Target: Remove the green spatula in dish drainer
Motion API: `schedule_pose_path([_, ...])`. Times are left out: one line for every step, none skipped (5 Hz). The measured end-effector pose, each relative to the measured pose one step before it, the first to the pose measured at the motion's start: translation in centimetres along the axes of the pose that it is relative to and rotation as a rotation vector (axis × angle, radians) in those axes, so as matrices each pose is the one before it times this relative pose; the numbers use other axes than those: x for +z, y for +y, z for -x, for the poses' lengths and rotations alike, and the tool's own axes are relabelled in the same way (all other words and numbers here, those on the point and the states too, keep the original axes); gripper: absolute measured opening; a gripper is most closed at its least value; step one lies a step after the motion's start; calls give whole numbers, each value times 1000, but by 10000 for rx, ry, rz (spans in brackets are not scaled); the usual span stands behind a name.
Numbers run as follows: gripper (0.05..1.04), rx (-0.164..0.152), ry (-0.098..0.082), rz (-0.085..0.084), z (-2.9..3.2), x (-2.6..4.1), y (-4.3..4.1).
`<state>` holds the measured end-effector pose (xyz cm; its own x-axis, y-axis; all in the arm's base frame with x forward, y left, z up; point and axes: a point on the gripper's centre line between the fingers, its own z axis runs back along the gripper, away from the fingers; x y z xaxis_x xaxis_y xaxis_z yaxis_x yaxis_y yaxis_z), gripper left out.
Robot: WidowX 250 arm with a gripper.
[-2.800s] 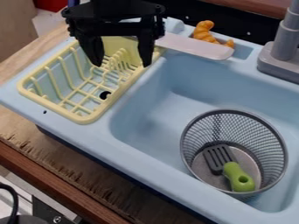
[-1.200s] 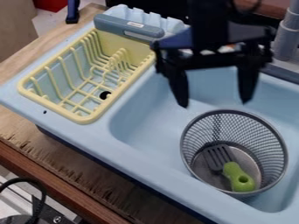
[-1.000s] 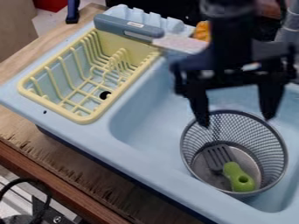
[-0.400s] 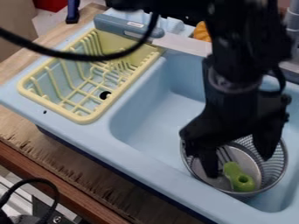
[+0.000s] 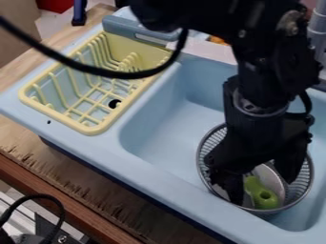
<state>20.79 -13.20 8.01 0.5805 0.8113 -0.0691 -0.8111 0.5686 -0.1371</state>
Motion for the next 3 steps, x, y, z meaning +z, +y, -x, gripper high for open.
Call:
schedule_pose_path([988, 323, 103, -448, -381, -616, -305])
schedule_pose_path([988, -73, 68, -409, 463, -668, 366])
schedule_pose_path([960, -14, -8, 107, 390, -37, -198])
